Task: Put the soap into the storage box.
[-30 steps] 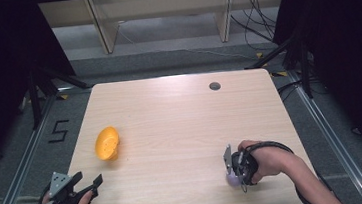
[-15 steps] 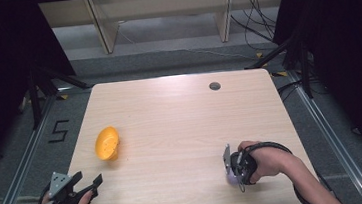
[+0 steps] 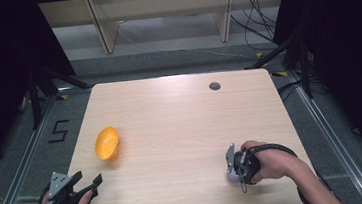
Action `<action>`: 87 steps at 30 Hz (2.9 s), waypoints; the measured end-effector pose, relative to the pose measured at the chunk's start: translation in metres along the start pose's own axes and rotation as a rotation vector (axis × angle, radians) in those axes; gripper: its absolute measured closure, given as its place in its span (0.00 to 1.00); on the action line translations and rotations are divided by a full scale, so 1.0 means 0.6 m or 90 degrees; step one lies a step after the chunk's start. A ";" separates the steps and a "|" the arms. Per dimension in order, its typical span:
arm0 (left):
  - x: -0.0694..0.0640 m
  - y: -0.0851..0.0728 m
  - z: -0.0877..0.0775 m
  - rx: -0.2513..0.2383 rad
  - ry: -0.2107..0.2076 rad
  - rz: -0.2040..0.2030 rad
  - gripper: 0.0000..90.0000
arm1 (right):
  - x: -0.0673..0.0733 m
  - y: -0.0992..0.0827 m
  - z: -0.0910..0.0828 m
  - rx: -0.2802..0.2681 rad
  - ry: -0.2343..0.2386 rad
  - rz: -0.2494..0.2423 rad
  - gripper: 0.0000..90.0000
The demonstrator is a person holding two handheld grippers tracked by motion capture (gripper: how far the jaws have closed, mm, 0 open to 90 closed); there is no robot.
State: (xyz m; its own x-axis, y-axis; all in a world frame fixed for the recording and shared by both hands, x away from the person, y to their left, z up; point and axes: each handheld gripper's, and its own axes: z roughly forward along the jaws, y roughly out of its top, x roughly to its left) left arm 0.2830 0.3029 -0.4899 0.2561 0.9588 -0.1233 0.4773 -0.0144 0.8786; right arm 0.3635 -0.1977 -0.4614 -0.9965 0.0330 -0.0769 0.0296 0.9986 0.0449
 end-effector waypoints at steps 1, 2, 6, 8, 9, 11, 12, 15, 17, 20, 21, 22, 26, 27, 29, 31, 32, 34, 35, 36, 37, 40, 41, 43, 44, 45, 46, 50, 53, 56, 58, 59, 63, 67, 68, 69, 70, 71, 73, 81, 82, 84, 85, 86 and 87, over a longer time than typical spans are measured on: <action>0.000 0.001 0.000 -0.001 0.000 0.001 0.27 | 0.000 0.000 -0.001 -0.004 -0.004 0.002 0.56; 0.000 0.001 -0.001 -0.001 0.002 0.001 0.27 | -0.001 0.000 -0.003 -0.010 -0.006 -0.004 0.56; 0.002 0.000 0.000 -0.002 -0.003 0.002 0.28 | 0.000 0.000 -0.009 -0.039 -0.011 0.002 0.56; 0.000 0.001 -0.001 0.000 0.004 -0.001 0.28 | -0.003 -0.002 -0.016 -0.039 -0.028 -0.010 0.56; 0.001 0.001 0.000 -0.003 -0.003 0.003 0.28 | 0.001 -0.003 -0.021 -0.033 -0.036 0.025 0.56; 0.000 0.001 -0.001 -0.003 0.000 0.002 0.28 | -0.002 -0.005 -0.032 -0.058 -0.047 0.028 0.56; 0.000 0.001 -0.002 -0.001 0.004 0.001 0.28 | -0.002 -0.005 -0.032 -0.058 -0.047 0.028 0.56; 0.001 0.001 -0.004 -0.002 0.007 0.000 0.28 | 0.001 -0.006 -0.040 -0.073 -0.059 0.060 0.56; 0.002 0.002 -0.003 -0.009 0.000 0.002 0.28 | 0.001 -0.006 -0.042 -0.087 -0.062 0.071 0.56; 0.000 0.002 -0.004 -0.002 0.009 0.000 0.28 | 0.004 -0.005 -0.045 -0.108 -0.051 0.112 0.56; 0.000 0.002 -0.004 -0.002 0.007 0.001 0.28 | 0.004 -0.005 -0.045 -0.110 -0.049 0.118 0.56; -0.001 0.002 -0.004 -0.002 0.007 0.000 0.28 | 0.002 -0.004 -0.046 -0.117 -0.049 0.116 0.56; 0.000 0.002 -0.004 -0.003 0.007 0.000 0.28 | 0.002 -0.001 -0.050 -0.128 -0.054 0.138 0.56; 0.001 0.002 -0.004 -0.004 0.008 0.001 0.28 | 0.003 0.000 -0.050 -0.129 -0.056 0.151 0.56; 0.001 0.002 -0.004 -0.005 0.007 0.002 0.28 | 0.003 0.000 -0.052 -0.131 -0.074 0.150 0.56; 0.001 0.002 -0.003 -0.004 0.007 -0.001 0.28 | 0.004 0.001 -0.054 -0.153 -0.109 0.146 0.56; 0.001 0.001 -0.004 -0.003 0.007 0.000 0.28 | 0.009 0.004 -0.054 -0.160 -0.118 0.164 0.56; 0.000 0.002 -0.004 -0.004 0.009 0.002 0.28 | 0.011 0.005 -0.054 -0.169 -0.148 0.150 0.56; 0.001 0.003 -0.003 -0.010 0.000 0.004 0.28 | 0.013 0.006 -0.055 -0.174 -0.161 0.152 0.56; 0.000 0.003 -0.004 -0.008 0.005 0.001 0.28 | 0.015 0.007 -0.055 -0.181 -0.177 0.160 0.56; 0.000 0.003 -0.004 -0.009 0.003 0.002 0.28 | 0.018 0.008 -0.056 -0.184 -0.196 0.174 0.56; -0.001 0.003 -0.005 -0.008 0.008 0.005 0.28 | 0.021 0.012 -0.056 -0.191 -0.239 0.148 0.56; -0.002 0.004 -0.005 -0.012 0.006 0.006 0.28 | 0.026 0.014 -0.055 -0.193 -0.250 0.158 0.56; -0.003 0.005 -0.004 -0.013 0.003 0.009 0.28 | 0.030 0.018 -0.054 -0.203 -0.270 0.155 0.56; -0.004 0.006 -0.004 -0.014 0.003 0.011 0.28 | 0.030 0.019 -0.053 -0.209 -0.284 0.137 0.56; -0.006 0.006 -0.005 -0.011 0.007 0.012 0.28 | 0.034 0.021 -0.051 -0.207 -0.295 0.148 0.56; -0.007 0.007 -0.004 -0.012 0.004 0.016 0.28 | 0.038 0.023 -0.049 -0.207 -0.308 0.146 0.56; -0.013 0.010 -0.005 -0.016 -0.002 0.027 0.29 | 0.043 0.029 -0.044 -0.211 -0.336 0.123 0.56; -0.017 0.011 -0.004 -0.018 -0.007 0.030 0.29 | 0.051 0.030 -0.038 -0.206 -0.356 0.140 0.56; -0.023 0.013 -0.003 -0.014 -0.007 0.036 0.29 | 0.056 0.029 -0.031 -0.210 -0.372 0.148 0.56; -0.027 0.016 -0.001 -0.015 -0.015 0.044 0.29 | 0.059 0.028 -0.027 -0.205 -0.384 0.145 0.56; -0.030 0.018 0.000 -0.020 -0.019 0.043 0.29 | 0.060 0.028 -0.026 -0.201 -0.385 0.146 0.56; -0.047 0.032 0.004 -0.020 -0.032 0.064 0.29 | 0.063 0.031 -0.025 -0.199 -0.409 0.132 0.56; -0.071 0.050 0.012 -0.017 -0.070 0.089 0.29 | 0.069 0.037 -0.024 -0.200 -0.417 0.135 0.56; -0.078 0.055 0.014 -0.015 -0.085 0.090 0.29 | 0.069 0.038 -0.024 -0.198 -0.417 0.127 0.56; -0.083 0.062 0.015 -0.005 -0.097 0.107 0.30 | 0.071 0.040 -0.023 -0.198 -0.416 0.126 0.56; -0.089 0.069 0.017 -0.002 -0.114 0.109 0.30 | 0.070 0.040 -0.024 -0.200 -0.427 0.115 0.56; -0.095 0.077 0.019 0.001 -0.125 0.114 0.30 | 0.071 0.041 -0.024 -0.197 -0.425 0.109 0.56; -0.107 0.091 0.024 0.011 -0.149 0.119 0.30 | 0.072 0.042 -0.024 -0.200 -0.430 0.105 0.56; -0.168 0.131 0.051 0.018 -0.221 0.159 0.30 | 0.072 0.041 -0.027 -0.210 -0.446 0.115 0.56; -0.178 0.134 0.053 0.026 -0.227 0.159 0.30 | 0.072 0.041 -0.027 -0.210 -0.446 0.115 0.56; -0.194 0.143 0.061 0.028 -0.243 0.180 0.30 | 0.072 0.042 -0.027 -0.216 -0.441 0.120 0.56; -0.201 0.146 0.064 0.031 -0.252 0.185 0.30 | 0.071 0.042 -0.027 -0.216 -0.445 0.119 0.56; -0.209 0.149 0.068 0.032 -0.257 0.194 0.30 | 0.071 0.042 -0.027 -0.217 -0.446 0.118 0.56; -0.216 0.151 0.072 0.033 -0.268 0.194 0.30 | 0.072 0.042 -0.027 -0.216 -0.445 0.118 0.56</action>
State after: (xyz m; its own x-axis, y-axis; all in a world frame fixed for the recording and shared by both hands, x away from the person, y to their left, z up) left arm 0.3295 0.1648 -0.4144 0.7002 0.7122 -0.0496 0.3667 -0.2991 0.8809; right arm 0.3202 -0.1718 -0.4476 -0.6947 0.3291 -0.6396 0.0531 0.9102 0.4107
